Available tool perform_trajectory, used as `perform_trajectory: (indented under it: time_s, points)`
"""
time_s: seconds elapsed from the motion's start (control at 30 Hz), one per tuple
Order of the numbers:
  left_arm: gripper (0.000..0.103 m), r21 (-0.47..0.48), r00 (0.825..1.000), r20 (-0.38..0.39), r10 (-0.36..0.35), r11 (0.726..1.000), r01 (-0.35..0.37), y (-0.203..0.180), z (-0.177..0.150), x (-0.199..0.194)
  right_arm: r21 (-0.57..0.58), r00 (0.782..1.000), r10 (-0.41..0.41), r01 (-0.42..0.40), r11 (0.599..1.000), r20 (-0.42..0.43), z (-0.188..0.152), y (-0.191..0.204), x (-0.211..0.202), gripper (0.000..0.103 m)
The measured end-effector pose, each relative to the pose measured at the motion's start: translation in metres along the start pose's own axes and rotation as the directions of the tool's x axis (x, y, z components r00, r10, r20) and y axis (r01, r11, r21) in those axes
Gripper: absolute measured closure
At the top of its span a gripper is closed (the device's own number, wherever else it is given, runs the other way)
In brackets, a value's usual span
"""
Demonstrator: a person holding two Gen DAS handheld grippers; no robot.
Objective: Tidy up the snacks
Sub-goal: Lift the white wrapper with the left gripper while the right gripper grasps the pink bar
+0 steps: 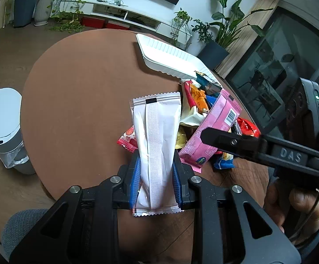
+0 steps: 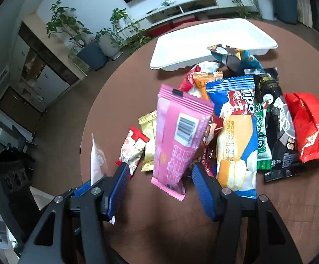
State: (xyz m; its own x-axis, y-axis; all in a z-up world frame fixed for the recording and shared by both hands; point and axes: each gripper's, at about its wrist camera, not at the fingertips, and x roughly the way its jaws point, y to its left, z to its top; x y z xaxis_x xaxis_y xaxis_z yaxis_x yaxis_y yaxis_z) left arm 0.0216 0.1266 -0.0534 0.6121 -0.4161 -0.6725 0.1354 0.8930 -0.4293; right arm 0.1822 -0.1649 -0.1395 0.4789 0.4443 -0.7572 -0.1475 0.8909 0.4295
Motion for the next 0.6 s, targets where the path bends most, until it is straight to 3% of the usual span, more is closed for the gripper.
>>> perform_trajectory:
  time_s: [0.2,0.53,0.6]
  points:
    - [0.079,-0.004,1.0,-0.001,-0.006,1.0,0.006,0.002,-0.001,-0.001,0.014,1.0,0.005,-0.005,1.0,-0.006,0.012,-0.003,0.011,0.041]
    - [0.079,-0.003,1.0,-0.007,-0.006,1.0,0.006,0.001,0.0,0.001,0.0,0.999,0.021,-0.021,1.0,-0.024,0.0,-0.013,0.019,0.077]
    - [0.079,-0.002,1.0,-0.009,-0.005,1.0,0.005,0.001,0.0,0.002,0.001,0.999,0.028,-0.028,1.0,-0.02,0.0,-0.015,0.019,0.079]
